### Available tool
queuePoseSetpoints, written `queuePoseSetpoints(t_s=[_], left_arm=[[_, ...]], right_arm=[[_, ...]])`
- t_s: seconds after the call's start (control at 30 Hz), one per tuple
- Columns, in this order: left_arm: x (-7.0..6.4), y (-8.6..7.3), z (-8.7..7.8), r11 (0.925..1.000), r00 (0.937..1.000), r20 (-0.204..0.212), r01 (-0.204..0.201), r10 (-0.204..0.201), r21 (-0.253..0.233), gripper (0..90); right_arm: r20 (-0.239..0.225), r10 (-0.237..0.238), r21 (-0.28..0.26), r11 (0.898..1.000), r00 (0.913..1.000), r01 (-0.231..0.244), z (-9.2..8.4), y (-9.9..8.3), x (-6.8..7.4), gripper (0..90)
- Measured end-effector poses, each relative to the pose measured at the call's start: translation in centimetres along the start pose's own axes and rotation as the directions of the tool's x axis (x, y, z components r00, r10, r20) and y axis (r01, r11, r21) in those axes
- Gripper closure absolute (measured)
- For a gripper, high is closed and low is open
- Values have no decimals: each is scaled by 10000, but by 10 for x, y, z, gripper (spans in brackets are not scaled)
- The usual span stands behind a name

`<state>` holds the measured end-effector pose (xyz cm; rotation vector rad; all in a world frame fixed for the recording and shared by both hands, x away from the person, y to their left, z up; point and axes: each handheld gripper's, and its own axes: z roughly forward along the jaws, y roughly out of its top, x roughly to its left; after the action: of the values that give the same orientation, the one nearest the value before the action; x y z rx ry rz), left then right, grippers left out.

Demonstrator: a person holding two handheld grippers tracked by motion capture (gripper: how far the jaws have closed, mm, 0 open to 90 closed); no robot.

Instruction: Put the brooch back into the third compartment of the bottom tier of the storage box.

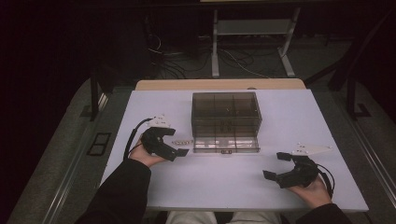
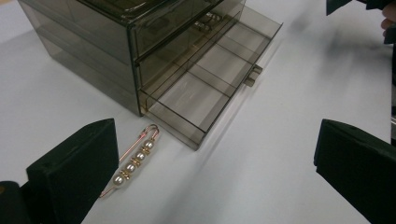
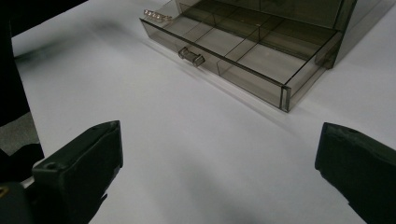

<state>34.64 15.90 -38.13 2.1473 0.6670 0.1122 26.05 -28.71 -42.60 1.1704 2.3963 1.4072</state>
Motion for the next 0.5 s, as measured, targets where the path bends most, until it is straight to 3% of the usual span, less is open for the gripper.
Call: queuePoseSetpoints(t_s=[0.5], left_arm=[[13,-3,14,9981,10000,13,31,-32,611,0]], right_arm=[[-14,-131,46,9999,9999,131,1,0,0,3]])
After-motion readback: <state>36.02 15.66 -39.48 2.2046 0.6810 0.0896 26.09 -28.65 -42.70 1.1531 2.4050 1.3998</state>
